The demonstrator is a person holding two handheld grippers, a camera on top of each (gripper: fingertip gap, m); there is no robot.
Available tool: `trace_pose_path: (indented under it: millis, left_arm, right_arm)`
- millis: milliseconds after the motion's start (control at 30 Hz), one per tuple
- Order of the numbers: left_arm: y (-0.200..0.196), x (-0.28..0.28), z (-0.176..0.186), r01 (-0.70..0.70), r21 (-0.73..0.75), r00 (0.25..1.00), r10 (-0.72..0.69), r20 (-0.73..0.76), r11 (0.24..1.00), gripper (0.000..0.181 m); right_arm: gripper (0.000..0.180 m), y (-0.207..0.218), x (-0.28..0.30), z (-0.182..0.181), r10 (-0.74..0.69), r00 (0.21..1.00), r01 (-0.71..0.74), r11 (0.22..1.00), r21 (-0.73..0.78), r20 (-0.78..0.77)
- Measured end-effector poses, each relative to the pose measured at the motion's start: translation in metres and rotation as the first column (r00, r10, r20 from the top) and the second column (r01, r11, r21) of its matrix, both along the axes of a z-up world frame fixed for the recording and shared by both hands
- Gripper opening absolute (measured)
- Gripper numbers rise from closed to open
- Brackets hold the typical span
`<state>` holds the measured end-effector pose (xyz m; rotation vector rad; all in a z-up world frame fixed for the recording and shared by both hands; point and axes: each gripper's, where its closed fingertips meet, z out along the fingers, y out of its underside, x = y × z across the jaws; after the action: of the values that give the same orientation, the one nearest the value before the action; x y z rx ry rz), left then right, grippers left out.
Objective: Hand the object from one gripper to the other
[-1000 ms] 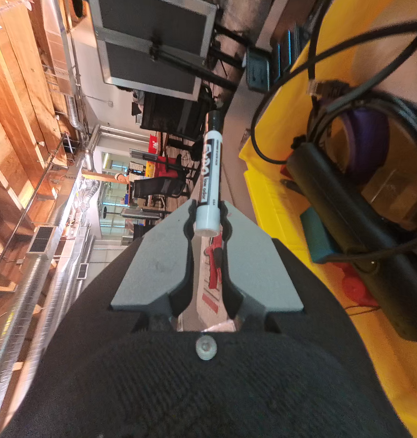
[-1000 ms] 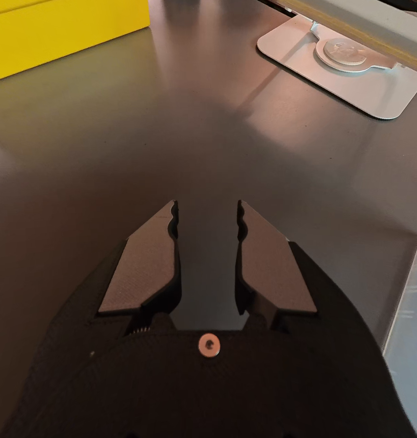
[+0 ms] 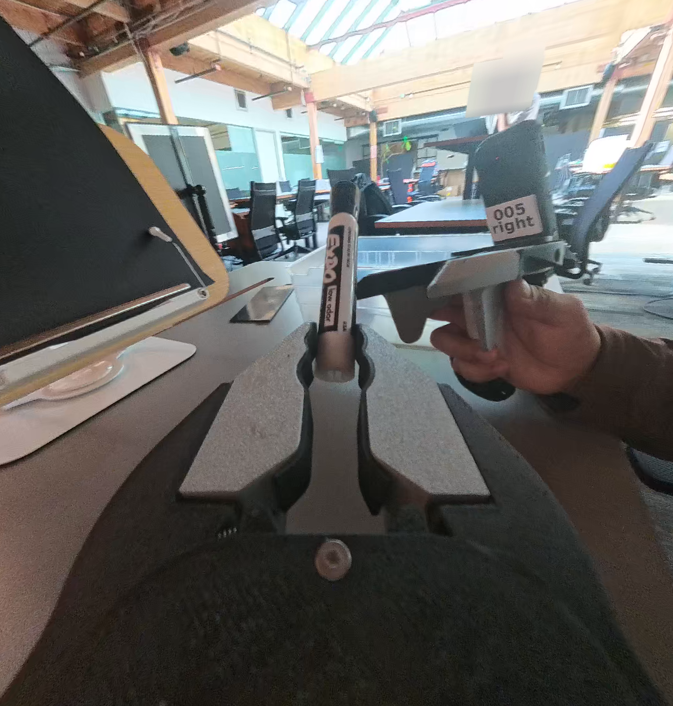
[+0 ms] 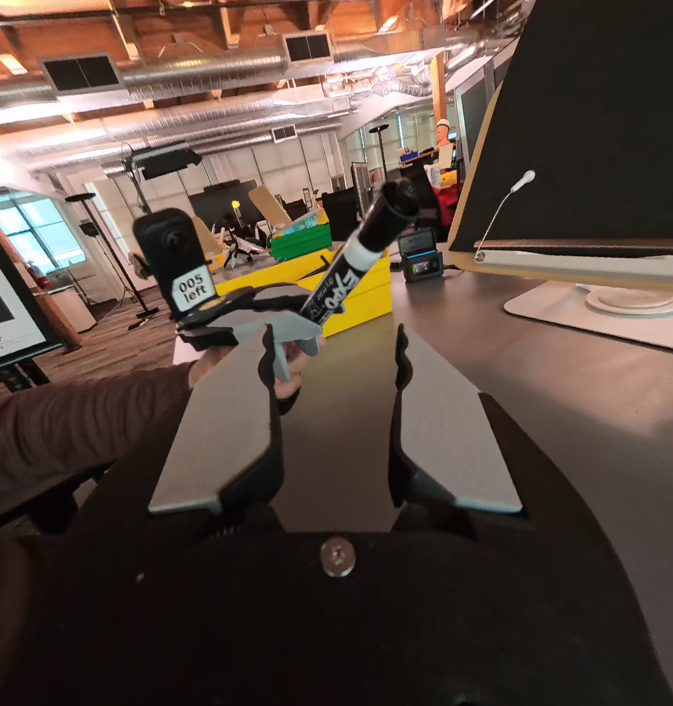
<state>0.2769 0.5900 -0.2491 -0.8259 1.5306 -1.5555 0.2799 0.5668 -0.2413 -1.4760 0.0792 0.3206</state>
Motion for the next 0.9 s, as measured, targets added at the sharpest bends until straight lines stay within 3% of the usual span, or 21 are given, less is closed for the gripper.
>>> trace_pose_path:
  millis: [100, 300, 900]
  left_arm:
    - [-0.016, 0.000, -0.013, 0.097, -0.016, 0.995, -0.098, -0.025, 0.995, 0.016]
    - [-0.029, -0.013, -0.014, 0.113, 0.048, 0.993, -0.114, 0.008, 0.992, 0.016]
    - [-0.011, -0.012, -0.003, 0.016, 0.051, 0.994, -0.021, 0.106, 0.999, 0.016]
  right_arm:
    - [0.055, 0.000, 0.003, 0.000, -0.026, 1.000, 0.026, 1.000, 0.003, 0.016]
    - [0.026, 0.001, -0.011, 0.001, -0.004, 0.997, 0.004, 1.000, 0.006, 0.083]
    - [0.039, 0.000, -0.004, -0.003, -0.047, 0.994, 0.048, 0.999, -0.003, 0.103]
